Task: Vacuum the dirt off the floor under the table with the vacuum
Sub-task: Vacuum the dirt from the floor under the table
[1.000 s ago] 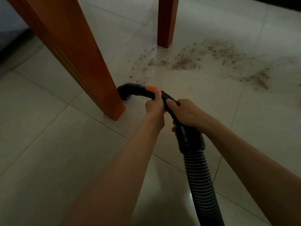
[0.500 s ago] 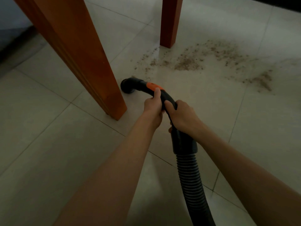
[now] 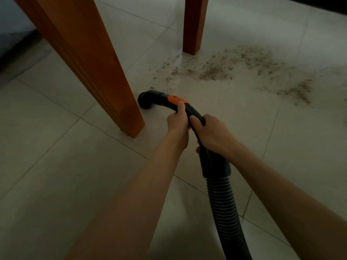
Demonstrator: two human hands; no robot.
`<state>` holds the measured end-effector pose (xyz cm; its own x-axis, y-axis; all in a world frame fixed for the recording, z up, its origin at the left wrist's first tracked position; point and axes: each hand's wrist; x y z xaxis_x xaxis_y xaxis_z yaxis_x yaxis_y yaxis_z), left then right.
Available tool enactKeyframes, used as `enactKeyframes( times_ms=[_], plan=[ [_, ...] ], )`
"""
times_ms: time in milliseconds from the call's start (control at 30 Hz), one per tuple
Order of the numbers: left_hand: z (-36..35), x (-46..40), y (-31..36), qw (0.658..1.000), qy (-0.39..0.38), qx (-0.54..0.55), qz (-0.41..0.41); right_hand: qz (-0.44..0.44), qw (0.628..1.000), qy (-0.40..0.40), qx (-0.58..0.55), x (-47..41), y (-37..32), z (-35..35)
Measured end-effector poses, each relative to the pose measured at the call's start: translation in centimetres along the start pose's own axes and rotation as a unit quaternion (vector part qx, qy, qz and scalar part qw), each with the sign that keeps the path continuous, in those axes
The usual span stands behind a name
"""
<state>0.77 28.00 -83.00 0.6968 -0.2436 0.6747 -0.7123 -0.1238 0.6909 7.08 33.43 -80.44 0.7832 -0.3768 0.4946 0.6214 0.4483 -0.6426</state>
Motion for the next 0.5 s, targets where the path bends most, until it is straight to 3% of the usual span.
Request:
enactKeyframes(
  times_ms=[200, 500],
  plan=[
    [0.2, 1.0, -1.0, 0.999, 0.036, 0.013, -0.023, 0.012, 1.0, -0.014, 0.001, 0.8, 0.1, -0.2],
    [-0.9, 0.8, -1.7, 0.999, -0.022, -0.013, 0.024, -0.018, 1.0, 0.02, -0.013, 1.4, 2.2, 0.4]
  ],
)
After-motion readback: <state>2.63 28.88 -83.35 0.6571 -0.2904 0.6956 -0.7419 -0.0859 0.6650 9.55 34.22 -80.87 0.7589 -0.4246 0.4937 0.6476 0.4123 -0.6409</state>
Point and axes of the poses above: each hand's wrist, its own x-axis away from the middle knuckle, its own z-axis out of the back of the hand, y = z × x, and after that the axes turned 3 degrees about -y, right-handed
